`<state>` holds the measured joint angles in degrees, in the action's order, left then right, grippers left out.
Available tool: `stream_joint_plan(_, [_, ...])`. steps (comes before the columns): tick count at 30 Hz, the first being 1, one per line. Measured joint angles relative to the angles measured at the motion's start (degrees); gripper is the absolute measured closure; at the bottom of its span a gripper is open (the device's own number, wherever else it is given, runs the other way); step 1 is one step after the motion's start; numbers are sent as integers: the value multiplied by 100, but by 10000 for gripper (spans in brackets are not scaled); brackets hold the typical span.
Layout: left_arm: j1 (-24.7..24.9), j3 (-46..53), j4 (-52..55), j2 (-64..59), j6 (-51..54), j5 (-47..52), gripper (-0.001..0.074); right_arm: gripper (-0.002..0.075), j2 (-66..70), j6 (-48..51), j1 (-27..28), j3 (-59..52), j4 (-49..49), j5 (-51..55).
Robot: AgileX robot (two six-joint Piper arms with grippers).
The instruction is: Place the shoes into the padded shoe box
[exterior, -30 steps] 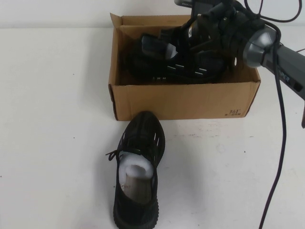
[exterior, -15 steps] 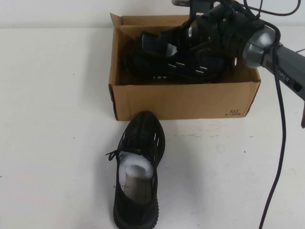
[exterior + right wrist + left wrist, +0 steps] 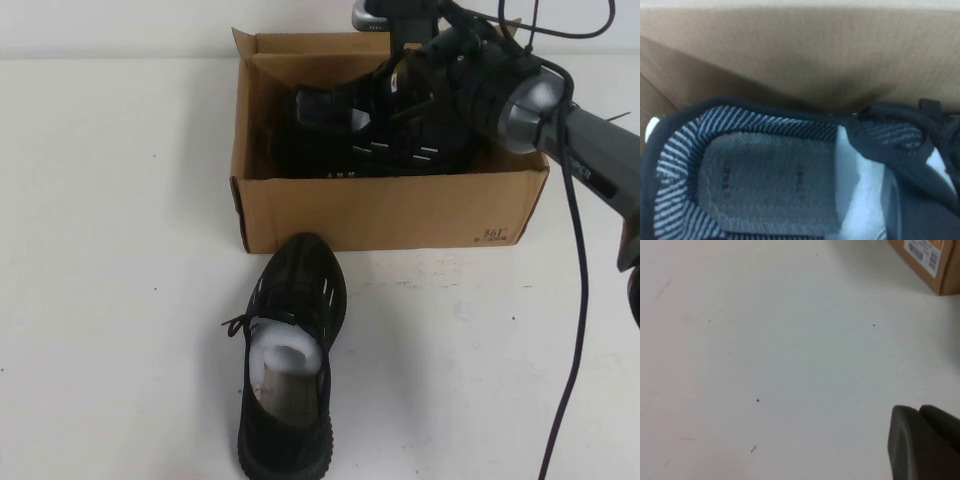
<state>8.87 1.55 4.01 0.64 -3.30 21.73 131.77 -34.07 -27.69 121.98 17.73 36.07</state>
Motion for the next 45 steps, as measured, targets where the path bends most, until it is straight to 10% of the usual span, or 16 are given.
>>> stream_joint_plan(10, [0,0,0,0,0,0,739,674,0,193,-10,0,47,0])
stream_joint_plan(18, [0,0,0,0,0,0,739,307,-266,214,-10,0,191,-46])
stream_joint_plan(24, [0,0,0,0,0,0,739,246,-837,220,-60,0,268,440])
stream_joint_plan(35, [0,0,0,0,0,0,739,672,-2818,837,-412,-811,292,2121])
stream_joint_plan(45, [0,0,0,0,0,0,739,731,-4701,1564,-421,-2157,267,3287])
